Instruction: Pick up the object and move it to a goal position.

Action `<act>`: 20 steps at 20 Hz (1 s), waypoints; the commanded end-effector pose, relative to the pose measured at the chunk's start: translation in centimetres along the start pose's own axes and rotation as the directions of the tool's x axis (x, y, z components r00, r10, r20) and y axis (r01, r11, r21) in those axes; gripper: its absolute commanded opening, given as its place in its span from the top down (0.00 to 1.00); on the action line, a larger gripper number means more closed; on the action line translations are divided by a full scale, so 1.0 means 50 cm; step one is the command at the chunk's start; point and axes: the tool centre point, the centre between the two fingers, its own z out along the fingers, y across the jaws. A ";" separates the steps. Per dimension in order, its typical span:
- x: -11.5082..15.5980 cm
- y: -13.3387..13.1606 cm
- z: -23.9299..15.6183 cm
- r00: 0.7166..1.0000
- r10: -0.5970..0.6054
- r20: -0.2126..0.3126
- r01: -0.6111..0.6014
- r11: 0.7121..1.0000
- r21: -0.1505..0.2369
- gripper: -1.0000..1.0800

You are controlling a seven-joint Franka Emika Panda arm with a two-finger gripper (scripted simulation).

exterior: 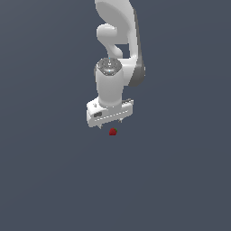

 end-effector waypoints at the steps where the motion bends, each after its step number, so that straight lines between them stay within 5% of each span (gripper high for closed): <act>1: -0.003 -0.001 0.011 0.997 -0.072 0.001 0.072 0.997 0.000 0.04; 10: -0.015 -0.007 0.047 0.947 -0.320 0.004 0.320 0.947 0.001 0.04; 20: -0.027 -0.017 0.086 0.820 -0.572 0.001 0.572 0.820 0.005 0.04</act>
